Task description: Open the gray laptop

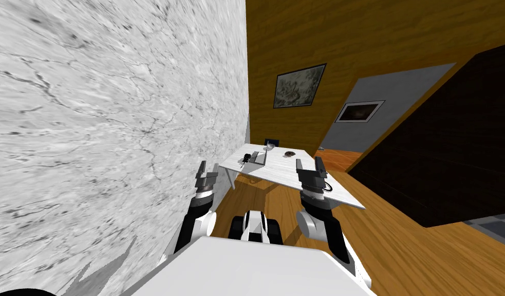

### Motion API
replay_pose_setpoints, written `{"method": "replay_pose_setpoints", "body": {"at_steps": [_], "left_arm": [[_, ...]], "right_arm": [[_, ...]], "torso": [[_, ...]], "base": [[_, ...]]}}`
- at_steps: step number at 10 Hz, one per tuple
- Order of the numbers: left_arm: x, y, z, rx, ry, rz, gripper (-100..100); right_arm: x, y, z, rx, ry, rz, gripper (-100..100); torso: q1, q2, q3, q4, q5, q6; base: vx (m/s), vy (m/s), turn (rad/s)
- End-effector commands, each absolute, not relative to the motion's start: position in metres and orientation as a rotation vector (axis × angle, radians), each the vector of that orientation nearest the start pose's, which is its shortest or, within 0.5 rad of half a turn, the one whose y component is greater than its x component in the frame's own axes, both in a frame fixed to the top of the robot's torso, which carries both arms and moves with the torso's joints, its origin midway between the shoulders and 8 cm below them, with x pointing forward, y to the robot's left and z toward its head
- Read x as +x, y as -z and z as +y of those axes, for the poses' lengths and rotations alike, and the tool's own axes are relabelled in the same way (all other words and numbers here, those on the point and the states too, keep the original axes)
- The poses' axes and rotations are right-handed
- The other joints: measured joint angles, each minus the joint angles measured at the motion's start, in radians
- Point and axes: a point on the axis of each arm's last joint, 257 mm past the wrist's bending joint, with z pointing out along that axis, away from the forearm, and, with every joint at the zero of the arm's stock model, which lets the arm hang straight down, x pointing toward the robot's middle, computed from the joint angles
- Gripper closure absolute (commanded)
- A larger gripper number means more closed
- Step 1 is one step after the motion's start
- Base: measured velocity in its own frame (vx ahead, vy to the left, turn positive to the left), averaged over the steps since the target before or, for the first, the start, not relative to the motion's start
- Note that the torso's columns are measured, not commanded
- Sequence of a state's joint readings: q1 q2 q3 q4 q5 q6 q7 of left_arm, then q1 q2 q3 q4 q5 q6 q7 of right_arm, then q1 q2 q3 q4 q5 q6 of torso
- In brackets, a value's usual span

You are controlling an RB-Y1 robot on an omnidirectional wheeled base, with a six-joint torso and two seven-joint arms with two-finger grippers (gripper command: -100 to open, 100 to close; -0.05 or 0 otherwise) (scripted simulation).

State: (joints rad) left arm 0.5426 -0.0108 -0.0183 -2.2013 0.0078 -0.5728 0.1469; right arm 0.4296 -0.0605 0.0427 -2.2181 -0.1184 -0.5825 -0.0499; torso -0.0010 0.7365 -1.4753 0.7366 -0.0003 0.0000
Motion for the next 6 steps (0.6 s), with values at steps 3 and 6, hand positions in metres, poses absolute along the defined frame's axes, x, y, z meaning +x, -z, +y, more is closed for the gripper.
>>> {"method": "replay_pose_setpoints", "body": {"at_steps": [3, 6], "left_arm": [[0.343, 0.011, 0.281, -0.766, 1.434, 0.583, 0], [0.343, 0.011, 0.281, -0.766, 1.434, 0.583, 0]], "right_arm": [[0.362, -0.031, -0.283, 0.706, -1.609, 0.484, -100], [0.373, -0.031, -0.296, 0.757, -1.679, 0.439, -100]], "torso": [[0.001, 0.002, -0.001, 0.001, 0.000, 0.000], [0.001, 0.002, 0.000, 0.001, 0.000, 0.000]], "base": [[0.021, -0.034, 0.086], [0.015, -0.033, 0.106]]}}
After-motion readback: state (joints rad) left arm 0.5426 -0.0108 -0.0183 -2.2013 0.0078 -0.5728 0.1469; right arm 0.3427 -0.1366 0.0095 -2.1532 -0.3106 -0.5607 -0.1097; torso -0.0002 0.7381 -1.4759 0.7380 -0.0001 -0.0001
